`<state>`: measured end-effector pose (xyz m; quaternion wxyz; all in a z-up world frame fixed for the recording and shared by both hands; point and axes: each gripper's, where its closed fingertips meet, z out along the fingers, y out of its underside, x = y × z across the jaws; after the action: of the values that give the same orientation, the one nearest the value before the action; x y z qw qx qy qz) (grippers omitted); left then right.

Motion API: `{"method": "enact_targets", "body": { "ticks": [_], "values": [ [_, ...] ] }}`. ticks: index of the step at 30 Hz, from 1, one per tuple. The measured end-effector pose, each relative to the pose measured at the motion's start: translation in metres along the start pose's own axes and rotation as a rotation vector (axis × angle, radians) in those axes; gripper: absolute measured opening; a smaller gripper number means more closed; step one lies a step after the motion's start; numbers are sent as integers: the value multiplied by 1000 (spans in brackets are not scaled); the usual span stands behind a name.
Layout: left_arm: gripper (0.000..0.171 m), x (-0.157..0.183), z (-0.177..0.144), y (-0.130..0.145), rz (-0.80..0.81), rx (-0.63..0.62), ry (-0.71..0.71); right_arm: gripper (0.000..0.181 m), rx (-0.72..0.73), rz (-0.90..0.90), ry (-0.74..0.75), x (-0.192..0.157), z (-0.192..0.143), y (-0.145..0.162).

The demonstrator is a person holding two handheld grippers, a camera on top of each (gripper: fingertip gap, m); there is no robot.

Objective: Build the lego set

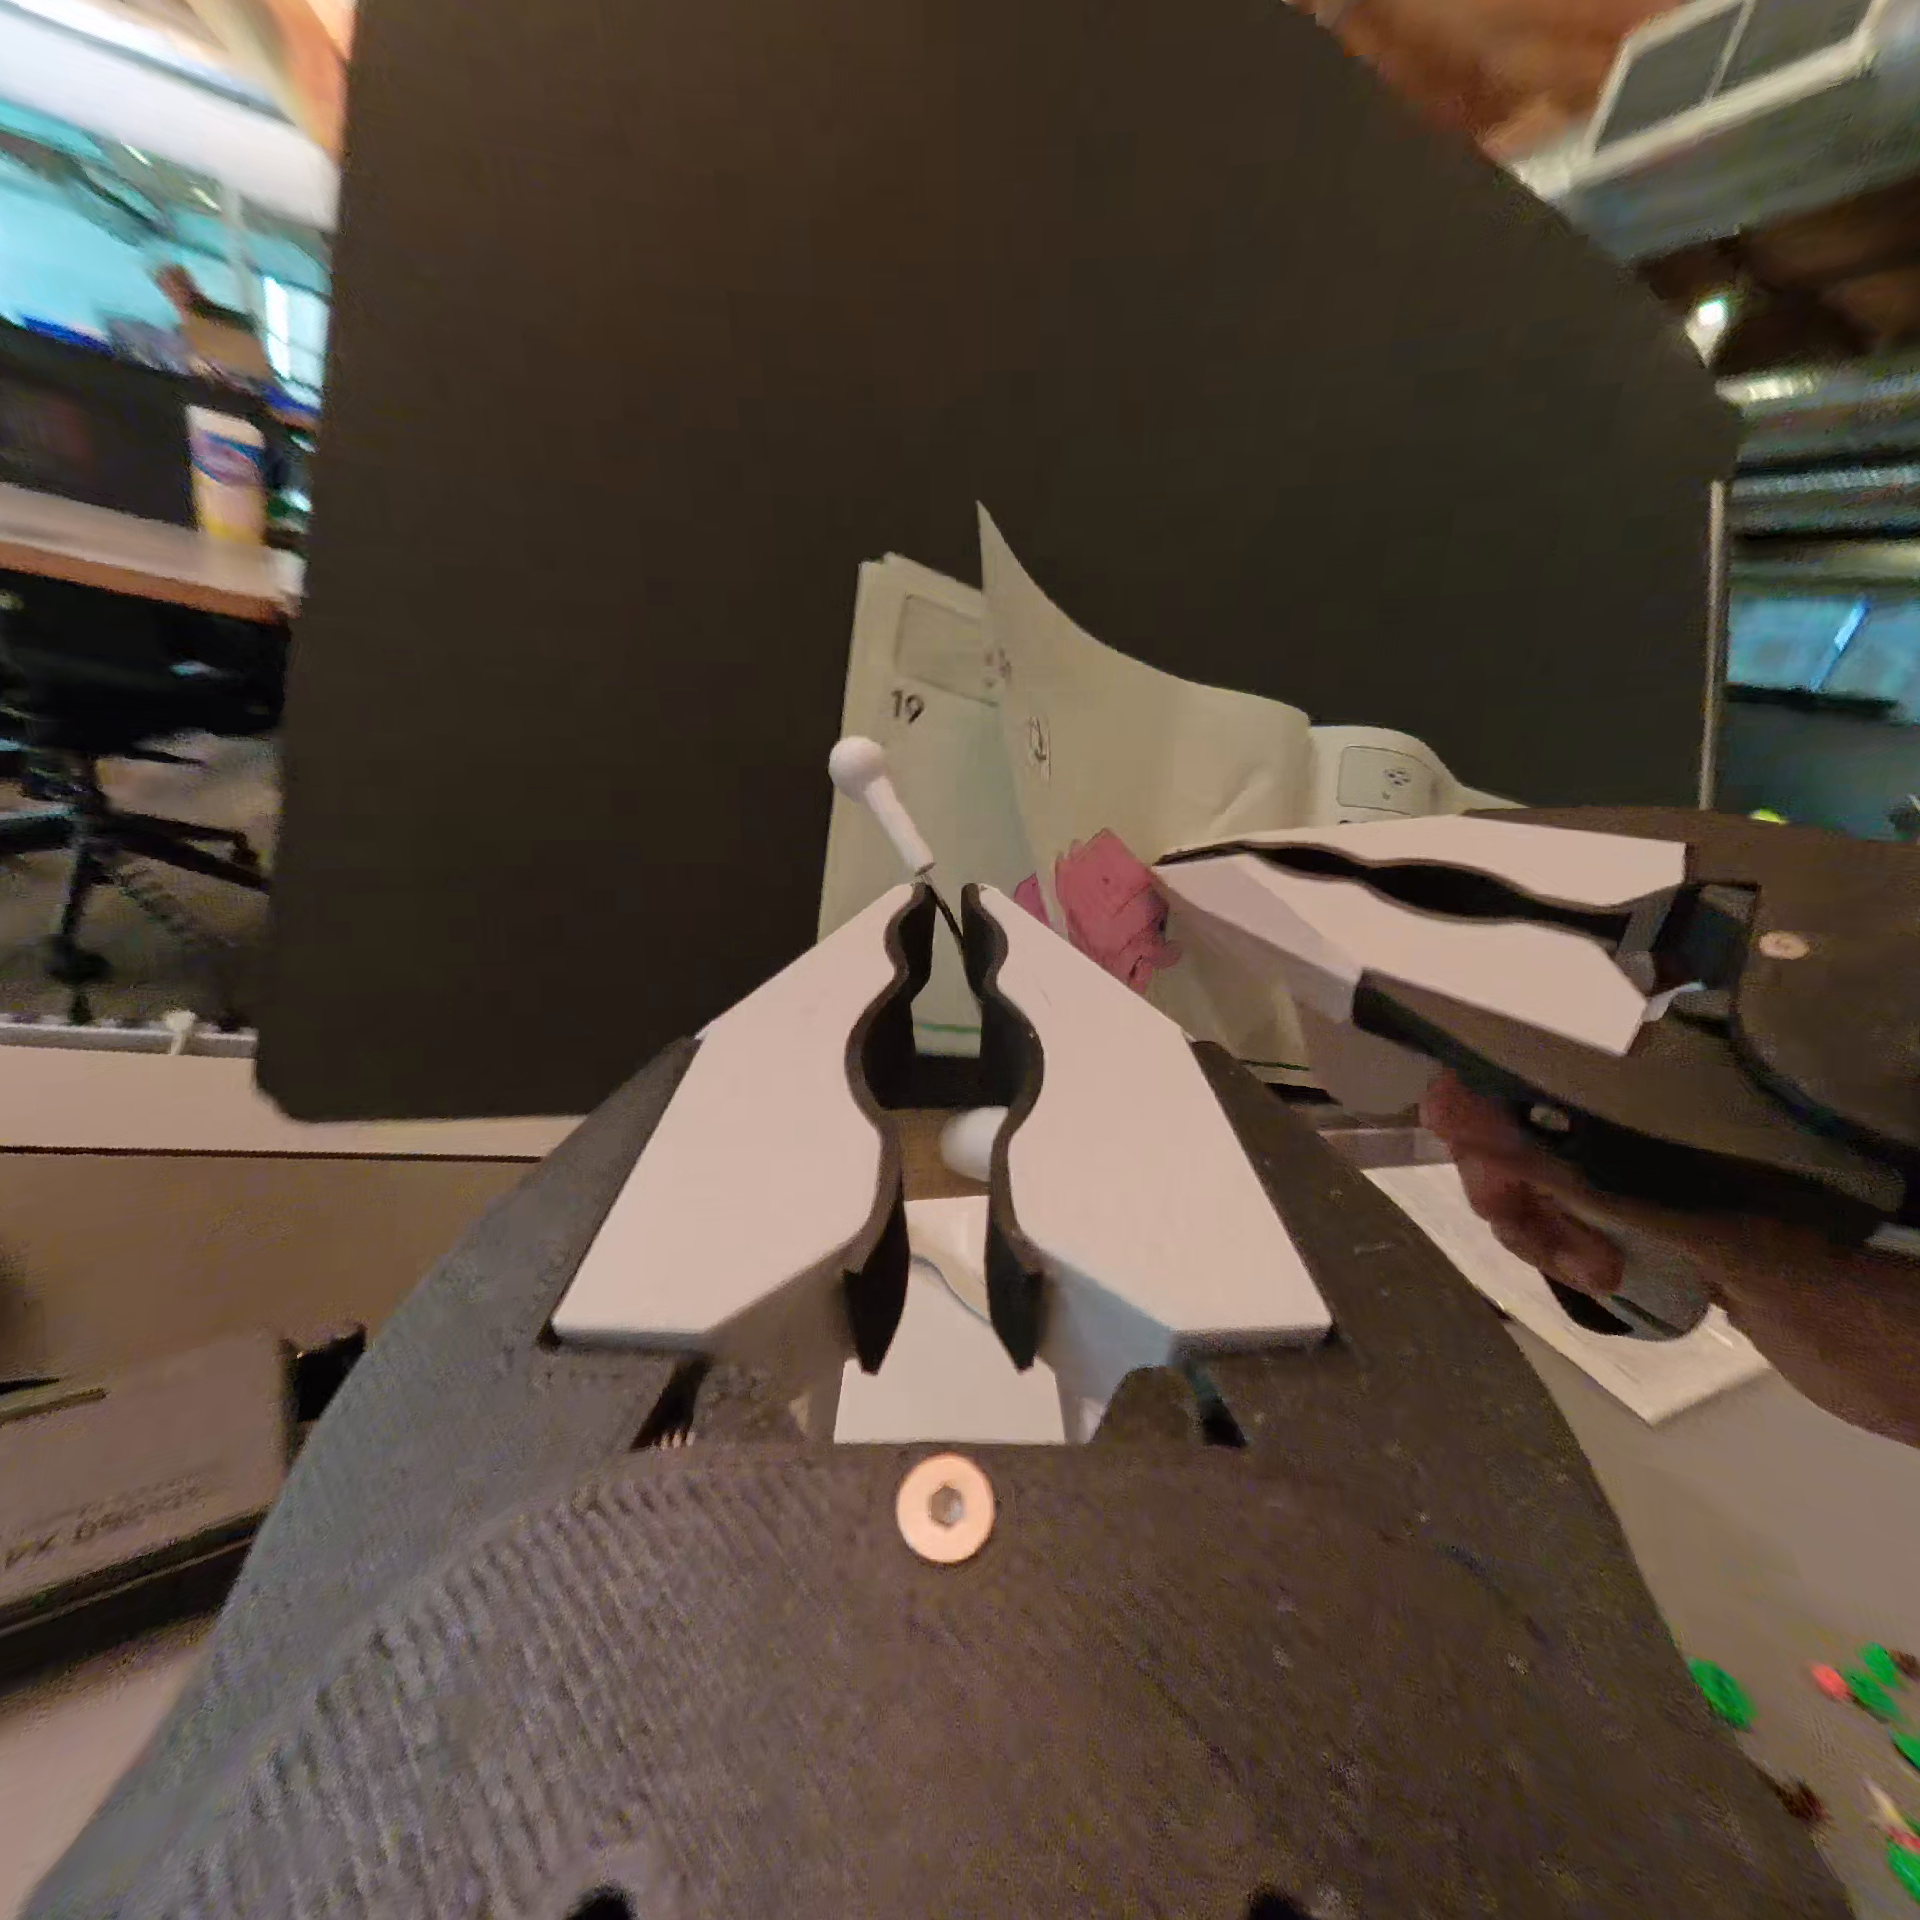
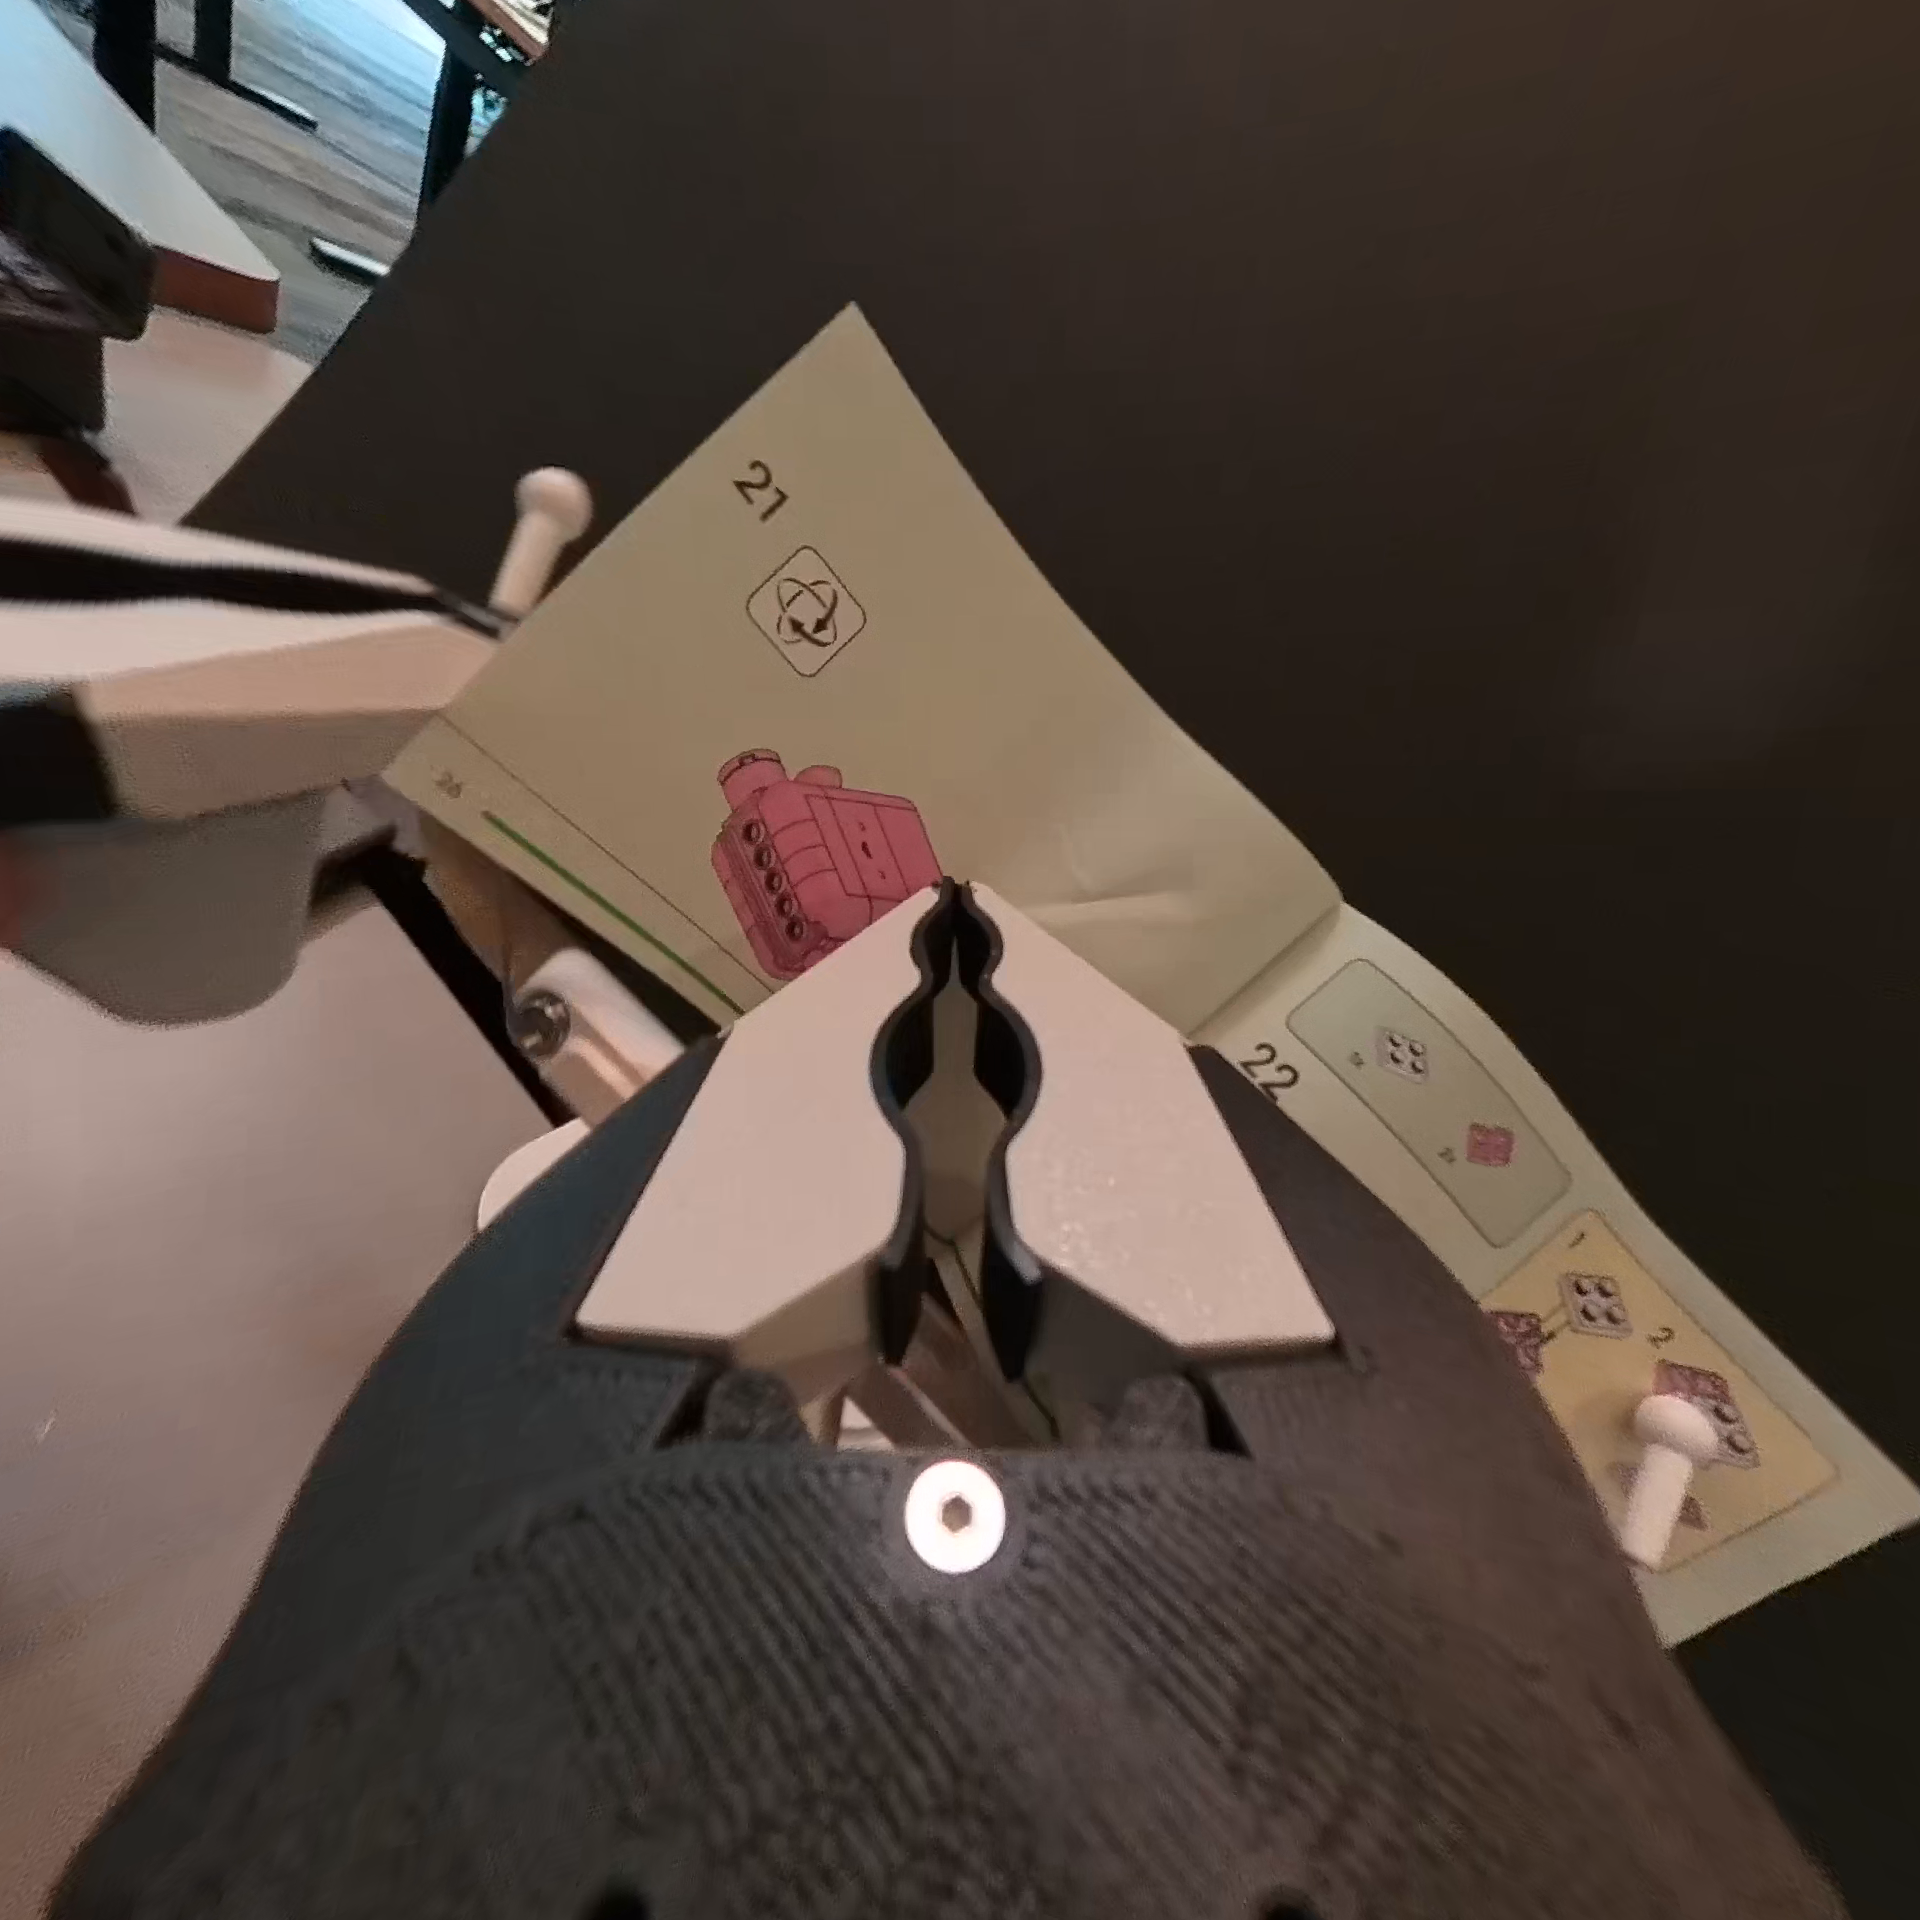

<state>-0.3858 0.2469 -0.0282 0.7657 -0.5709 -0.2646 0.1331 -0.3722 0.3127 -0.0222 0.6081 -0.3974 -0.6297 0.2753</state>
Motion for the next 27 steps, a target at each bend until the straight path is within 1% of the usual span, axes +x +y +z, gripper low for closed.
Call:
{"method": "enact_targets", "body": {
  "ticks": [1,4,8,10,13,19,20,21,22,23,24,25,27],
  "values": [
    [0,-2,-3,1,-6,29,-12,0,6,1,17,2,1,-3],
    [0,2,-7,2,-2,72,24,0,30,3,39,5,3,-11],
    [0,13,-11,1,145,109,31,0,45,-22,36,4,1,-13],
    [1,14,-14,2,169,130,26,0,44,-21,42,4,0,-12],
    [0,13,-17,3,161,149,17,0,45,-39,58,4,0,-12],
    [0,24,-21,2,300,173,-7,0,66,-77,87,4,-1,-12],
    [0,43,-25,-2,354,214,87,0,65,-79,86,4,0,-12],
    [0,63,-32,-7,426,257,152,0,63,-78,87,4,0,-12],
    [0,71,-34,-11,498,282,122,0,59,-78,90,3,1,-12],
    [0,71,-33,-15,549,294,53,0,54,-81,94,3,1,-12],
    [0,73,-32,-14,575,290,30,0,52,-91,98,3,2,-12],
    [0,76,-31,-13,569,286,40,0,51,-101,102,3,2,-12],
    [0,61,-29,-15,461,273,1,0,44,-114,103,2,2,-12]
  ]
}}
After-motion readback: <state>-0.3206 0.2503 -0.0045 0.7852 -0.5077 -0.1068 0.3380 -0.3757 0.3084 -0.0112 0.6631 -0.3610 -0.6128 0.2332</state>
